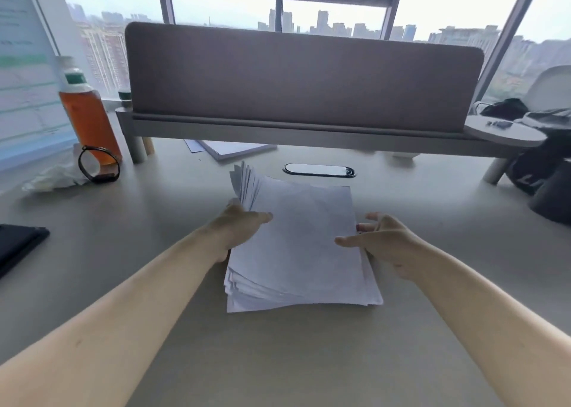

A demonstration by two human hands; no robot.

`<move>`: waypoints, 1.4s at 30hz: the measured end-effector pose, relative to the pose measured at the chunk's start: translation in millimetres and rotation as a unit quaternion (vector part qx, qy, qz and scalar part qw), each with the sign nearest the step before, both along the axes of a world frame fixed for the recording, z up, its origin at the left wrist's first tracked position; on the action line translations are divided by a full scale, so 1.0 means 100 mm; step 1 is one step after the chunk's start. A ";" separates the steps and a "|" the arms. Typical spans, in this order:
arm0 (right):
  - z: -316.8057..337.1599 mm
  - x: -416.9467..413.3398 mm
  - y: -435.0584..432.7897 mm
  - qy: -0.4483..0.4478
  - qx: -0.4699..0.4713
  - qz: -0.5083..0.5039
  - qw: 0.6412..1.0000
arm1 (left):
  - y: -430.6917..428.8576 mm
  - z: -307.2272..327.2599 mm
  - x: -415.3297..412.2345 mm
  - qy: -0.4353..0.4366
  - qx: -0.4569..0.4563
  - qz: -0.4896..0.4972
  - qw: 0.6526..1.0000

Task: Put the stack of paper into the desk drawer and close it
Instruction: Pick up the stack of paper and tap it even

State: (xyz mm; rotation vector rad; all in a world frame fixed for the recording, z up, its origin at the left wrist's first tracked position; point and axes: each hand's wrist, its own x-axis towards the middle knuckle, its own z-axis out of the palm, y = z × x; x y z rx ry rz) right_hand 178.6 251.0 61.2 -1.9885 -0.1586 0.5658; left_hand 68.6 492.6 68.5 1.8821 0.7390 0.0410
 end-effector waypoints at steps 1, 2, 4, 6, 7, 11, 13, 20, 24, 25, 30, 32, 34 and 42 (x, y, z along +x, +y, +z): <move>0.00 -0.01 0.00 0.000 0.011 0.000 1.000 | -0.05 -0.01 0.03 -0.018 0.012 -0.003 1.000; 0.00 -0.02 0.00 0.004 0.027 -0.002 1.000 | -0.11 -0.01 0.05 -0.034 0.018 -0.005 0.999; -0.03 -0.02 -0.03 0.012 0.060 0.004 0.998 | -0.18 -0.03 0.05 -0.074 0.049 -0.008 0.996; -0.05 -0.03 -0.05 0.017 0.096 0.002 0.995 | -0.23 -0.10 -0.02 -0.151 0.115 -0.026 0.982; -0.03 -0.05 -0.06 0.018 0.124 -0.012 0.992 | -0.24 -0.12 -0.06 -0.200 0.131 -0.037 0.970; 0.19 -0.15 -0.05 -0.008 0.240 -0.041 0.970 | -0.35 0.13 -0.28 -0.362 0.137 -0.031 0.922; 0.42 -0.26 -0.01 -0.080 0.312 -0.053 0.945 | -0.37 0.38 -0.37 -0.422 0.141 -0.029 0.895; 0.80 -0.81 -0.05 -0.369 0.316 0.003 0.874 | -0.42 0.66 -0.66 -0.487 0.122 0.005 0.865; 0.70 -0.97 -0.09 -0.365 0.333 -0.018 0.869 | -0.51 0.61 -0.77 -0.481 0.113 -0.004 0.869; 0.72 -0.97 -0.11 -0.358 0.341 -0.020 0.869 | -0.51 0.64 -0.77 -0.486 0.102 0.004 0.868; 0.85 -1.02 -0.02 -0.381 0.334 -0.052 0.861 | -0.58 0.80 -0.77 -0.493 0.053 0.024 0.868; 0.85 -1.02 -0.01 -0.381 0.330 -0.059 0.862 | -0.56 0.80 -0.79 -0.489 0.048 0.033 0.870; 0.81 -1.00 -0.05 -0.375 0.329 -0.061 0.864 | -0.49 0.74 -0.81 -0.484 0.013 0.045 0.874; 0.68 -1.11 -0.07 -0.363 0.281 -0.043 0.888 | -0.54 0.63 -0.92 -0.449 0.038 0.024 0.893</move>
